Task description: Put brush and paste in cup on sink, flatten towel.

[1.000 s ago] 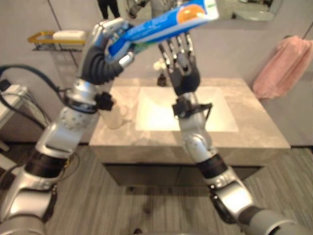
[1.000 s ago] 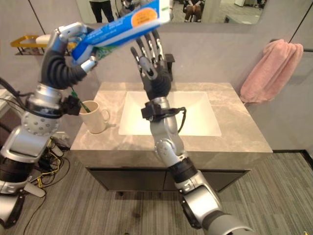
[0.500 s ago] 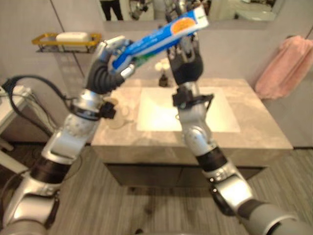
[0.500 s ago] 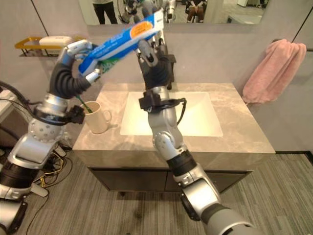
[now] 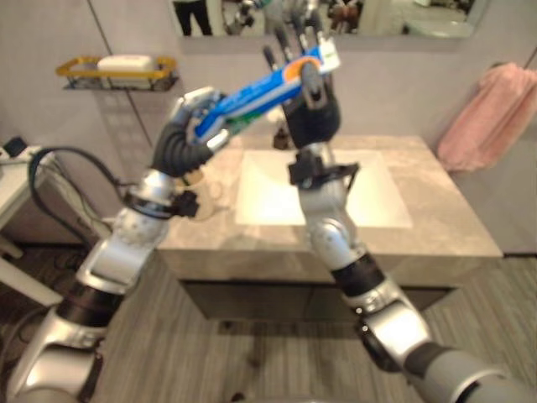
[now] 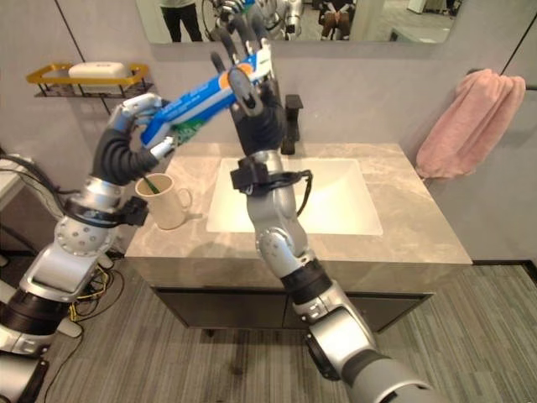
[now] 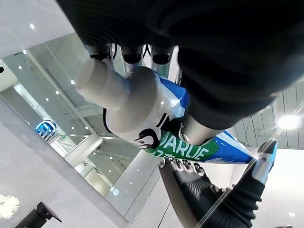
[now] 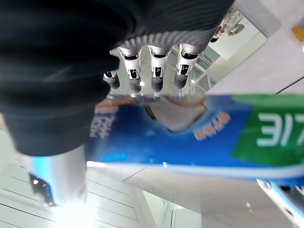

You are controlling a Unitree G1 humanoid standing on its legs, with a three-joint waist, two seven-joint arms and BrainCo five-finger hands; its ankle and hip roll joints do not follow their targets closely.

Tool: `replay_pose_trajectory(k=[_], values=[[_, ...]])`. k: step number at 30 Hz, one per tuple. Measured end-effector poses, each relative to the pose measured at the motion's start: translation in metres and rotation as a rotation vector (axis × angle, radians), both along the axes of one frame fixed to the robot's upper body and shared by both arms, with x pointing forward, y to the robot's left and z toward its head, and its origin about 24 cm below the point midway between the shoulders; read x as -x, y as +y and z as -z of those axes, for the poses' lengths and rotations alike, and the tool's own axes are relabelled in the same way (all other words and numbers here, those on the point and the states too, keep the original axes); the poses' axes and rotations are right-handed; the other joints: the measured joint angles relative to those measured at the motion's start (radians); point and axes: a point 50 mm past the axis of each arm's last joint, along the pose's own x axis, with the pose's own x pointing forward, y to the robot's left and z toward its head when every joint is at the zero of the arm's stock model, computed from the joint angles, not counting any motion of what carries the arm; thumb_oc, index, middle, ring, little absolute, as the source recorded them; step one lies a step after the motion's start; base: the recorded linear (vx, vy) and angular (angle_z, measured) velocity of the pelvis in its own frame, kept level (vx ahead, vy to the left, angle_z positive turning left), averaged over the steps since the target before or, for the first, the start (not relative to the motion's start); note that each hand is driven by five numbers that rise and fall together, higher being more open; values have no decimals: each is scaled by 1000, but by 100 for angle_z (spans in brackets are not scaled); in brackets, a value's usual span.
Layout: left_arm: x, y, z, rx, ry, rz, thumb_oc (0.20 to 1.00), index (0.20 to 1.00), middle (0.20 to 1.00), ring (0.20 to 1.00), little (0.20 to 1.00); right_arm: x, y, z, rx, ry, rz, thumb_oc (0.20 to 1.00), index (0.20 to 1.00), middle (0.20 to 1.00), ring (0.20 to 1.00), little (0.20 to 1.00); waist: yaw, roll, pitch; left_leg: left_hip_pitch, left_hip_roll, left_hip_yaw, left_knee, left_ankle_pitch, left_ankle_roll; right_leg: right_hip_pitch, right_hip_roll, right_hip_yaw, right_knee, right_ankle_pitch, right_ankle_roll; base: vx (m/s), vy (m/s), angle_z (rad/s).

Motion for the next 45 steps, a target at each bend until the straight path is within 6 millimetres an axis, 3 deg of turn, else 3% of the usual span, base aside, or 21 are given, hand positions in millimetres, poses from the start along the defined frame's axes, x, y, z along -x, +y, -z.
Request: replay_pose_trajectory(k=[5, 7, 8, 9, 15, 16, 17, 30, 31, 33, 35, 38, 39, 41, 42, 44, 45], values=[[-2, 1, 2, 0, 10, -7, 200, 200, 200, 200, 200, 4, 9, 2, 25, -6, -38, 1000, 1000, 1000, 1000, 1000, 0, 0, 0, 0, 0, 1, 0, 0, 0, 0, 0, 1, 0, 0, 0, 0, 0, 0], [-2, 1, 2, -1, 10, -6, 200, 200, 200, 200, 200, 4, 11, 2, 31, -13, -47, 551, 551, 551, 551, 551, -1, -1, 0, 0, 0, 1, 0, 0, 0, 0, 0, 1, 0, 0, 0, 0, 0, 0], [-2, 1, 2, -1, 11, -6, 200, 200, 200, 200, 200, 4, 11, 3, 32, -13, -48, 269, 269, 269, 269, 269, 0, -1, 0, 0, 0, 1, 0, 0, 0, 0, 0, 1, 0, 0, 0, 0, 0, 0], [-2, 1, 2, -1, 11, -5, 200, 200, 200, 200, 200, 4, 11, 3, 34, -11, -49, 200, 200, 200, 200, 200, 0, -1, 0, 0, 0, 1, 0, 0, 0, 0, 0, 1, 0, 0, 0, 0, 0, 0], [-2, 2, 3, 10, 25, -1, 200, 200, 200, 200, 200, 4, 11, 3, 33, -10, -50, 200, 200, 200, 200, 200, -1, -1, -1, 0, 0, 1, 0, 0, 0, 0, 0, 2, 0, 0, 0, 0, 0, 0], [-2, 2, 4, 10, 26, -1, 570, 570, 570, 570, 570, 4, 11, 3, 33, -10, -51, 200, 200, 200, 200, 200, -1, -1, -1, 0, 0, 1, 0, 0, 0, 0, 0, 2, 0, 0, 0, 0, 0, 0], [-2, 2, 4, 11, 27, -2, 1000, 1000, 1000, 1000, 1000, 4, 11, 3, 32, -10, -51, 200, 200, 200, 200, 200, -1, -1, -1, 0, 0, 1, 0, 0, 0, 0, 0, 2, 0, 0, 0, 0, 0, 0], [2, 7, 2, 81, -1, -29, 1000, 1000, 1000, 1000, 1000, 1, 9, 6, 27, 28, -26, 200, 200, 200, 200, 200, 1, -3, -2, -6, 0, -20, 0, 0, -1, 5, 0, -20, 0, -5, 1, -1, -2, 4], [7, 12, 0, 94, -19, -45, 1000, 1000, 1000, 1000, 1000, 1, 9, 6, 26, 29, -25, 200, 200, 200, 200, 200, 2, -2, -1, -9, 0, -23, 0, 1, -1, 5, 0, -25, 0, -5, 1, 4, 3, 10], [29, 49, -1, 132, -78, -190, 1000, 1000, 1000, 1000, 1000, -4, -4, 5, -2, 33, 20, 200, 200, 200, 200, 200, 24, 3, 0, -15, 1, -37, 0, 1, -1, 7, -1, -36, 0, -8, 3, 5, 17, 19], [33, 64, 4, 152, -67, -260, 1000, 1000, 1000, 1000, 1000, -7, -16, 3, -21, 35, 67, 200, 200, 200, 200, 200, 55, 4, 0, -20, 0, -52, 0, 2, -2, 9, -2, -52, 0, -10, 4, -3, 22, 27], [51, 102, 42, 187, 62, -424, 1000, 1000, 1000, 1000, 1000, -11, -32, 3, 13, 18, 155, 200, 200, 200, 200, 200, 75, 15, 6, -29, -12, -103, 0, 6, -1, 34, -13, -101, 0, -27, 12, -10, 11, 52], [60, 119, 63, 222, 143, -498, 1000, 1000, 1000, 1000, 1000, -13, -43, 2, 41, 4, 212, 200, 200, 200, 200, 200, 106, 15, 8, -43, -17, -136, 0, 11, -1, 39, -17, -139, 0, -32, 15, -5, 10, 61], [66, 137, 84, 310, 217, -585, 1000, 1000, 1000, 1000, 1000, -14, -53, 0, 73, -17, 270, 200, 200, 200, 200, 200, 118, 19, 11, -58, -24, -170, 1, 21, 1, 42, -22, -168, 0, -34, 16, 4, 8, 66], [75, 150, 103, 396, 283, -647, 1000, 1000, 1000, 1000, 1000, -15, -63, -1, 90, -24, 308, 200, 200, 200, 200, 200, 154, 17, 16, -76, -30, -198, 1, 26, 3, 40, -25, -198, 0, -37, 20, 55, -22, 63], [84, 161, 125, 441, 377, -709, 1000, 1000, 1000, 1000, 1000, -16, -71, -2, 102, -32, 352, 200, 200, 200, 200, 200, 163, 13, 25, -89, -36, -225, 2, 33, 3, 44, -29, -227, 0, -40, 24, 52, -19, 61], [90, 174, 144, 410, 486, -769, 1000, 1000, 1000, 1000, 1000, -18, -79, -2, 108, -27, 391, 200, 200, 200, 200, 200, 192, 5, 44, -99, -41, -253, 2, 36, 0, 56, -29, -253, 0, -48, 30, 3, 9, 61]])
